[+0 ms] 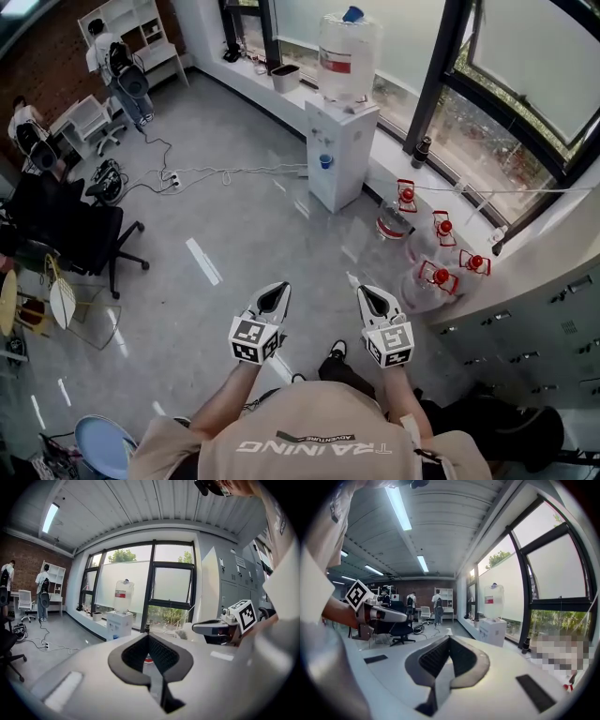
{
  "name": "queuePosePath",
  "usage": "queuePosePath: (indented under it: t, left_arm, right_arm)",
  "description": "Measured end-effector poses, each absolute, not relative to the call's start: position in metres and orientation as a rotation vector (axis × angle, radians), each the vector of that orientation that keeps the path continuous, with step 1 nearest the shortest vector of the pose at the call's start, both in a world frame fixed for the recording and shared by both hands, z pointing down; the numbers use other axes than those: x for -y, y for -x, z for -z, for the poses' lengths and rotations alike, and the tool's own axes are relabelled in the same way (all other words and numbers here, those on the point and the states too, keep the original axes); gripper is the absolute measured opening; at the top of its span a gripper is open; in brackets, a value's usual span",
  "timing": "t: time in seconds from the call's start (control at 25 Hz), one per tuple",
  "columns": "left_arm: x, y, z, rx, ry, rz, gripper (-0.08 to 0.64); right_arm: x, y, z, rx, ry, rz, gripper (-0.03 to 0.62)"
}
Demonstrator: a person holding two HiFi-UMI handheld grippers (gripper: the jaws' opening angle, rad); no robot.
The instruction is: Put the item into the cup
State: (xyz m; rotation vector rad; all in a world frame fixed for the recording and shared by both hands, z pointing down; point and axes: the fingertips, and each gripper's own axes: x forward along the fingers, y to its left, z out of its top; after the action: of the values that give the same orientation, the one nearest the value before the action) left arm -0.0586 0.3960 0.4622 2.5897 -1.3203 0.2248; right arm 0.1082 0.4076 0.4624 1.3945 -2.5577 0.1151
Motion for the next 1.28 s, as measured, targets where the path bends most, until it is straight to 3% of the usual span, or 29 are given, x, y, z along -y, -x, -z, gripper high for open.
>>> queuePosePath:
  t: [0.6,1.28]
  left_arm:
    - [-0.296,-0.015,-0.455,1.418,-2.556,-0.225,0.008]
    - [-0.221,0.01,-0.47,1.434,-2.494,-0.224,0.008]
  right_arm:
    - [-0.29,-0.182,-0.464,2.623,-1.294,-0.086,0.011]
    - [-0.217,-0.16,-0.475,2.602,-1.257,-0.133,0.011]
